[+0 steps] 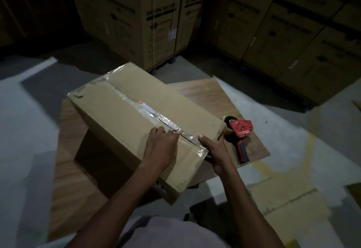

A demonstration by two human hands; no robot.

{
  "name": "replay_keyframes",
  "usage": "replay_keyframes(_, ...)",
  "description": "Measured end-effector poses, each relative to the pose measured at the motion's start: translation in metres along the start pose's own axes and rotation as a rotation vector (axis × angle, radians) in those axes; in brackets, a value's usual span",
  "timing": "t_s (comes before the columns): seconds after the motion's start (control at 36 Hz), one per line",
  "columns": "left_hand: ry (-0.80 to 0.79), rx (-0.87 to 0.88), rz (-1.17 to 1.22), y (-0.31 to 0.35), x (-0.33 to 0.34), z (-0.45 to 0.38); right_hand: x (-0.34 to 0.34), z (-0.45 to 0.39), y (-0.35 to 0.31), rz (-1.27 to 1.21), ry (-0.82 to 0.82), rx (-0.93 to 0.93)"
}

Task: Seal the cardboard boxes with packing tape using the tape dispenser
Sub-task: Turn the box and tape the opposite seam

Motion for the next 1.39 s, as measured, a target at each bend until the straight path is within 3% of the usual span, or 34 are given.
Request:
replay_keyframes(0.25,0.107,-0.151,-0.044,0.03,-0.019,-0.007,-0.028,-0.054,-0.017,0.278,-0.3,0.12)
replay_keyframes(0.42,0.135,-0.183,-0.075,0.047,-0.004,-0.017,-0.038,-0.079,-0.028,0.32,-0.455,0.114)
replay_keyframes(0.56,0.195,-0.22,-0.015,0.067,0.02,-0.02,-0.047,-0.105,-0.04,0.375,-0.582,0.09)
replay_keyframes(0.81,0.264,-0.45,0.127,0.092,0.038,-0.028,-0.054,-0.143,-0.058,0.483,-0.724,0.126)
replay_keyframes(0.92,0.16,-0.532,0.089,0.105,0.035,-0.034,-0.054,-0.143,-0.066,0.553,-0.68,0.116)
replay_keyframes(1.11,0.072,-0.59,0.019,0.112,0.026,-0.043,-0.06,-0.095,-0.054,0.618,-0.349,-0.168)
replay_keyframes(1.25,0.029,-0.603,-0.001,0.112,0.022,-0.045,-0.068,-0.047,-0.033,0.871,-0.141,-0.286)
replay_keyframes(1.39,0.003,-0.586,-0.013,0.111,0.021,-0.043,-0.067,-0.057,-0.04,0.93,-0.142,-0.332)
Point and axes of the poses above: each hand's wrist, its own z-axis away from the middle knuckle, its own x-axis out of the palm, y = z × x, the point moved 2 cm from there along -z, towards the middle knuckle, and after that the axes turned 6 degrees about z, right-handed, at the moved point
